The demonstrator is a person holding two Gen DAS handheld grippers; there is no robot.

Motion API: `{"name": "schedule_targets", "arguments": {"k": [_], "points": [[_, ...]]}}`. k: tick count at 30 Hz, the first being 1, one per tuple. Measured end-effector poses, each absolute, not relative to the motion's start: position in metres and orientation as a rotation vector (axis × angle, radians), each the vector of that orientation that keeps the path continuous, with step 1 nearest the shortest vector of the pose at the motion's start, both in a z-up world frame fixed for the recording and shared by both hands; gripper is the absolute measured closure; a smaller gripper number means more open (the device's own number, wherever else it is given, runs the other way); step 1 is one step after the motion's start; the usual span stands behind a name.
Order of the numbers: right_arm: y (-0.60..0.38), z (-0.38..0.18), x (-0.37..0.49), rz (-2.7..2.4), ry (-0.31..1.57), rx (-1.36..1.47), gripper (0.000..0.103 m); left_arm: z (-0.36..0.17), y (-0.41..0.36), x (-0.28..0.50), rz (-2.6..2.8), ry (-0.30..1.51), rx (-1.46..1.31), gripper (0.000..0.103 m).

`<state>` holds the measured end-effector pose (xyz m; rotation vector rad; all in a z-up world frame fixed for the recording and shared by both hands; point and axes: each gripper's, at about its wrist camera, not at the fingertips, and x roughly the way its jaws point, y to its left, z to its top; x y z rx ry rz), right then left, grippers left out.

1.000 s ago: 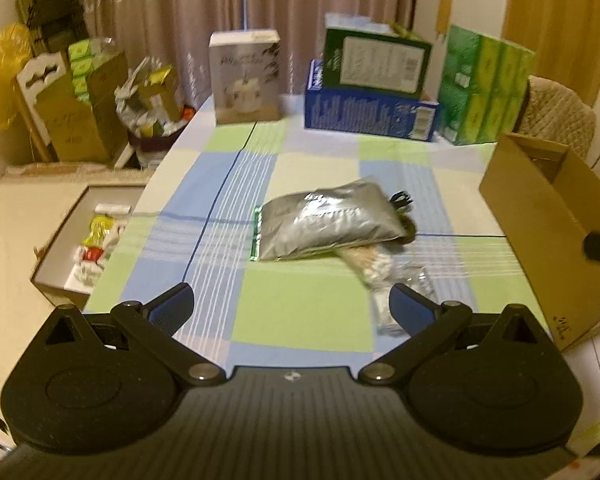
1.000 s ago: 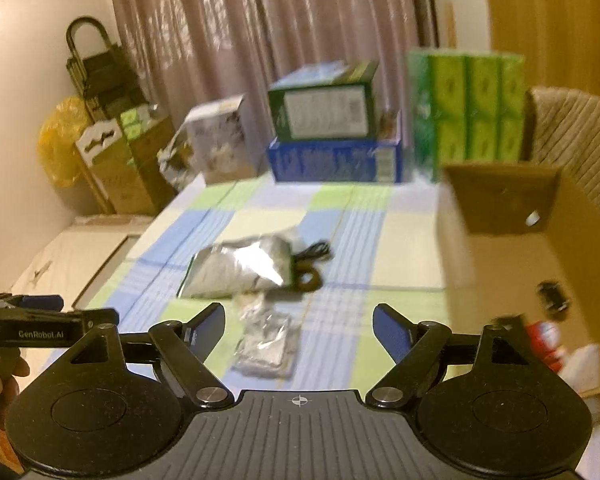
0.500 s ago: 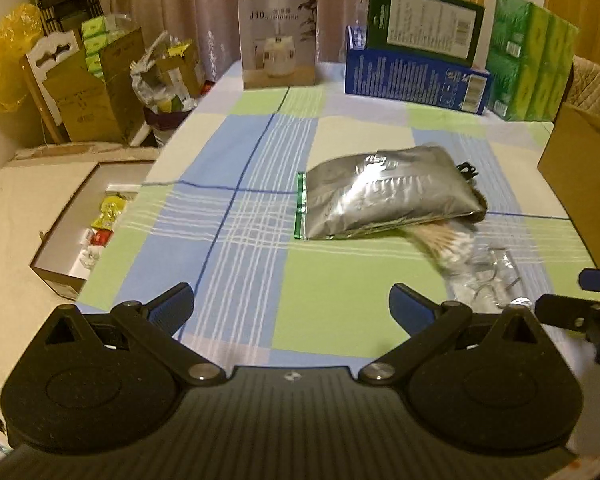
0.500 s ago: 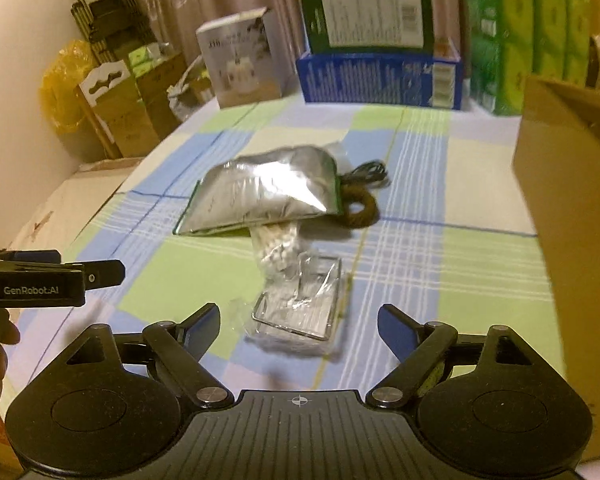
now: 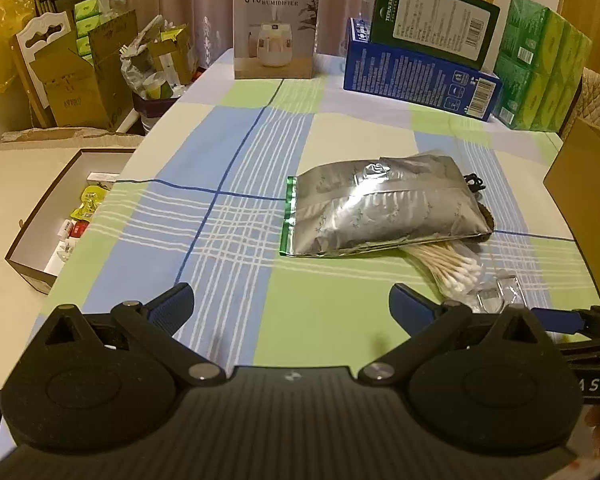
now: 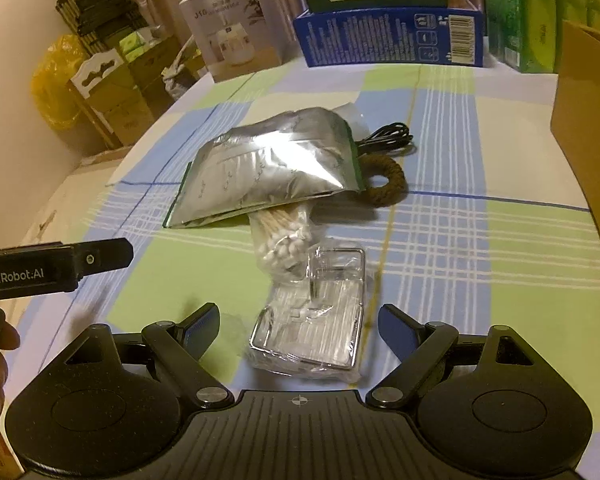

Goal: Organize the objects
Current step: 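Withdraw both tools from the box toward the clear plastic case, then grasp the clear plastic case with the right tool while the left tool grasps the cotton swab bag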

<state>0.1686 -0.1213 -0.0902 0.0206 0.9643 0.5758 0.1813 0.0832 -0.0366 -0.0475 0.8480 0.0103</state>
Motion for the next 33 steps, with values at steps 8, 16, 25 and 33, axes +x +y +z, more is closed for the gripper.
{"name": "schedule_targets", "arguments": {"k": [8,16,25,33], "points": [[-0.122,-0.090,0.168,0.554,0.968,-0.039,0.051,-0.040,0.077,0.182,-0.006,0.862,-0.042,0.001],[-0.138,-0.072,0.170,0.512,0.910,-0.066,0.053,-0.042,0.076,0.184,-0.022,0.875,-0.067,0.001],[-0.186,-0.069,0.196,0.391,0.907,0.007,0.053,-0.046,0.046,0.195,-0.109,0.895,-0.122,0.002],[-0.199,-0.073,0.205,0.391,0.926,0.030,0.053,-0.055,0.003,0.222,-0.184,0.923,-0.166,0.016]]}}
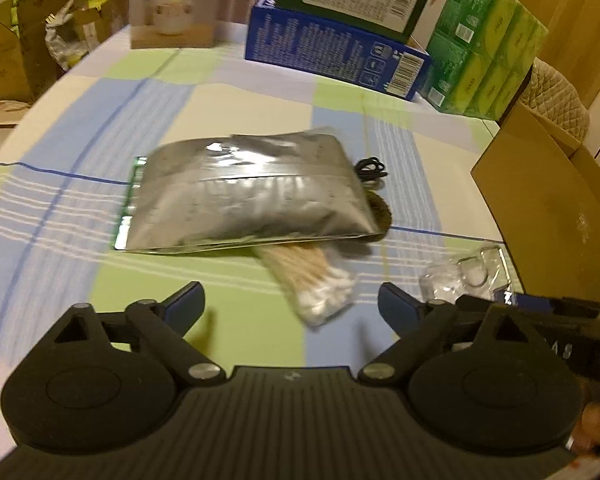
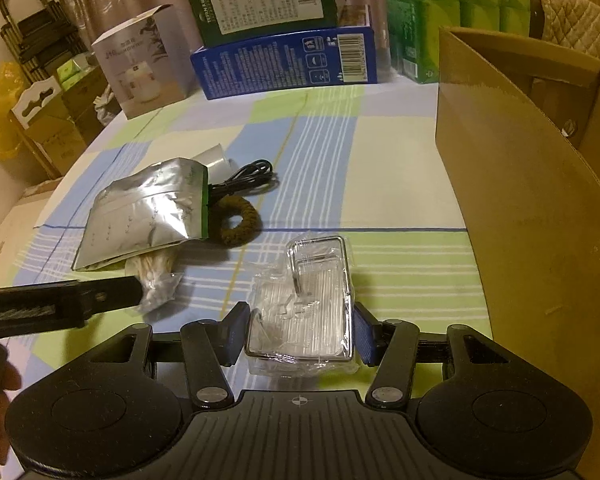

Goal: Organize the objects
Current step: 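Grasp the clear plastic case with the right tool while the left tool grasps the cotton swab bag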

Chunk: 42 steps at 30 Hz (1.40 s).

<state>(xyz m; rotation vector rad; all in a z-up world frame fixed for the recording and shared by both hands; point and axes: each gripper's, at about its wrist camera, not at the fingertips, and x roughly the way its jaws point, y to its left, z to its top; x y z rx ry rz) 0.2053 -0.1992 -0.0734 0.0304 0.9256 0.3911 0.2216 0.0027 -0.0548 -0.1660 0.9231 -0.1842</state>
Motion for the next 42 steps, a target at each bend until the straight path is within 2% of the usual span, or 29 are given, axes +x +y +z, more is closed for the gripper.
{"name": "schedule_targets", "arguments": {"k": [3,6,9,10,13,16,26,30,42], "points": [[-0.203,-0.073,0.207,0.393,0.924,0.041,0.053,-0.060,-0.007,0.230,-0.187,0.925,-0.174,0.020],[-0.205,-0.073,0.207,0.396,0.927,0.049,0.053,-0.066,-0.012,0.238,-0.177,0.929,-0.167,0.035],[-0.205,-0.073,0.208,0.404,0.933,0.050,0.053,-0.074,-0.015,0.245,-0.169,0.943,-0.159,0.044],[-0.204,-0.074,0.208,0.407,0.934,0.050,0.053,-0.077,-0.016,0.247,-0.173,0.951,-0.163,0.052],[-0.203,-0.074,0.207,0.418,0.942,0.053,0.053,-0.079,-0.019,0.247,-0.182,0.960,-0.163,0.067],[-0.203,-0.075,0.204,0.433,0.953,0.056,0.053,-0.077,-0.020,0.239,-0.191,0.978,-0.133,0.074],[-0.202,-0.067,0.174,0.494,0.972,0.040,0.053,-0.065,0.002,0.163,-0.269,1.031,0.006,0.076],[-0.201,-0.061,0.161,0.502,0.958,0.045,0.053,-0.059,0.014,0.141,-0.252,0.985,-0.009,0.065],[-0.199,-0.062,0.163,0.492,0.961,0.059,0.053,-0.067,0.009,0.162,-0.202,0.974,-0.042,0.064]]}}
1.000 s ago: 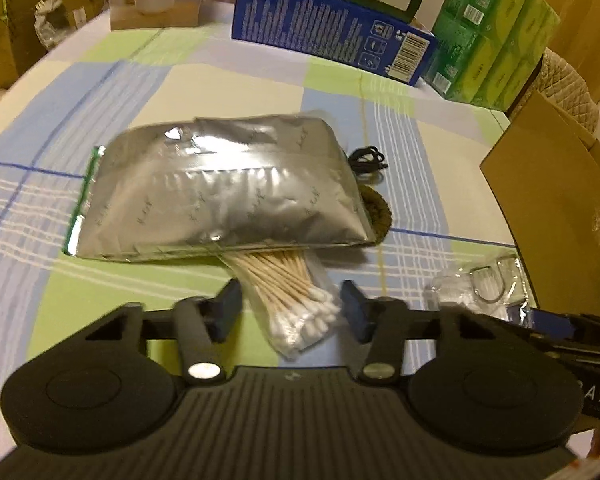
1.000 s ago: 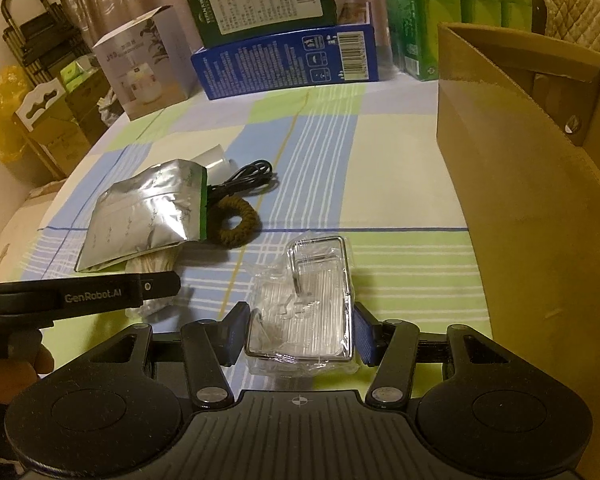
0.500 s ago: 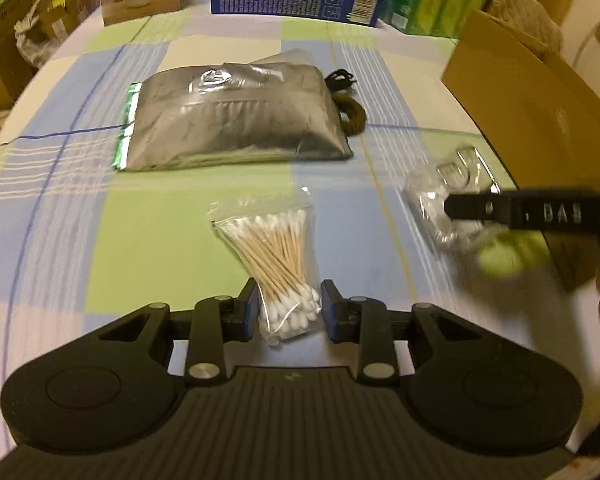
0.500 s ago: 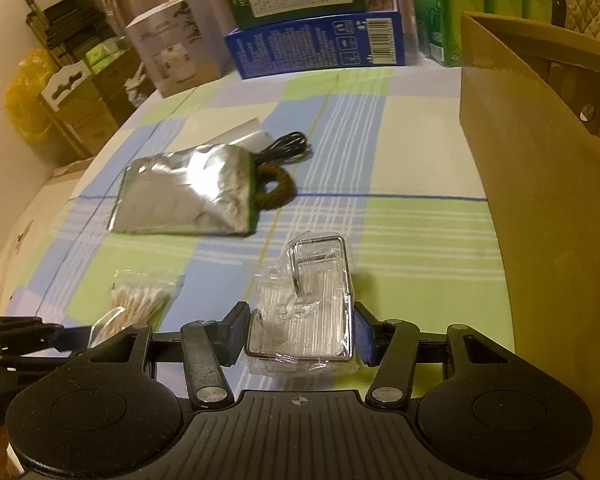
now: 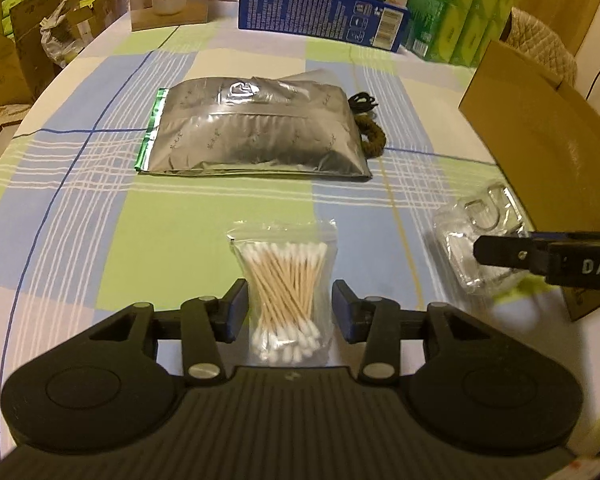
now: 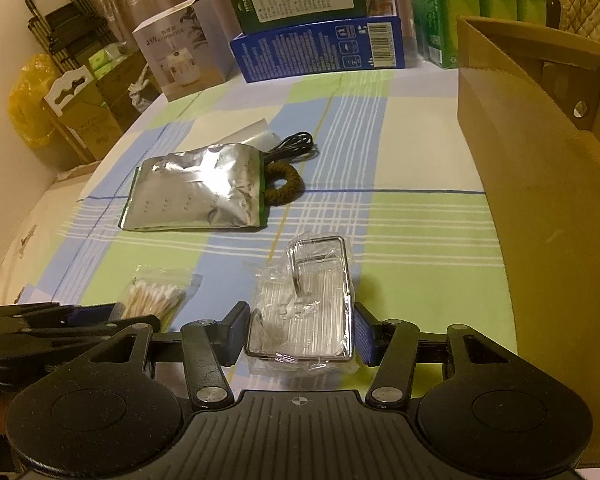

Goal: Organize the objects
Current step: 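Grasp the clear plastic case with the right tool while the left tool grasps the cotton swab bag, then carry the cotton swab bag and clear case into the cardboard box and open both tools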

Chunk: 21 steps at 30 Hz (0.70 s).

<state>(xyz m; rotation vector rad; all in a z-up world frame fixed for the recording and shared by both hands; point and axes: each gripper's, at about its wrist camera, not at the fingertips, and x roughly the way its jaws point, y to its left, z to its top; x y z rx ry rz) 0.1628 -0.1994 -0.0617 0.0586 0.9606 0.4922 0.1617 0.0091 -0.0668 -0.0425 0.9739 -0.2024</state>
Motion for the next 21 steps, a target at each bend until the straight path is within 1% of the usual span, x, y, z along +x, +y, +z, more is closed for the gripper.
{"name": "schedule_targets", "arguments": {"k": [3,4,7,10,21], "points": [[-0.195,-0.062,0.163,0.500,0.963,0.053,0.053,-0.073,0.005,0.164,-0.199,0.988,-0.006,0.066],[-0.194,-0.062,0.163,0.503,0.962,0.054,0.053,-0.073,0.004,0.164,-0.196,0.986,0.013,0.074],[-0.193,-0.060,0.162,0.508,0.949,0.056,0.053,-0.073,0.005,0.164,-0.194,0.986,0.006,0.081],[-0.194,-0.058,0.160,0.507,0.939,0.051,0.053,-0.069,0.008,0.162,-0.195,0.985,-0.016,0.082],[-0.210,-0.041,0.143,0.462,0.880,0.105,0.053,-0.043,0.002,0.146,-0.205,0.938,-0.053,0.083]]}}
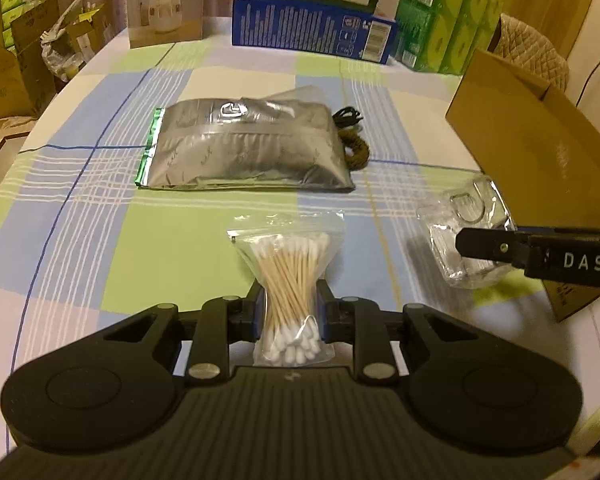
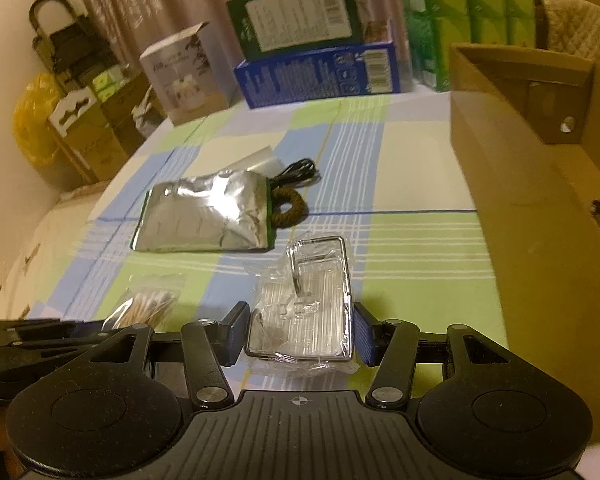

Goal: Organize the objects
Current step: 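Carry the cotton swab bag and clear case into the cardboard box and open both tools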

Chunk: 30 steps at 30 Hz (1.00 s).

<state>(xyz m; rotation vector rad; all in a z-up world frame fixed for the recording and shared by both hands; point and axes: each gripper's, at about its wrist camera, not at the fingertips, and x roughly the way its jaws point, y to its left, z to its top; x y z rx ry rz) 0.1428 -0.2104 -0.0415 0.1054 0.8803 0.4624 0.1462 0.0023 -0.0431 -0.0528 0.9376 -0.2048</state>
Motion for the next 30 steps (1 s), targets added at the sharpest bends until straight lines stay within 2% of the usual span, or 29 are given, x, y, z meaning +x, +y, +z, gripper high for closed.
{"name": "schedule_targets", "arguments": {"k": [7,18,30], "points": [[-0.224,-0.012,0.119,0.454,0.852,0.151,0.053,-0.019,-0.007,0.124,-0.194,0.914,-0.106,0.083],[-0.264,0.061,0.083,0.384,0.743,0.144,0.053,0.054,-0.031,0.084,-0.214,0.803,-0.122,0.083],[-0.314,0.095,0.057,0.312,0.704,0.153,0.053,0.096,-0.067,0.048,-0.278,0.765,-0.088,0.083]]}}
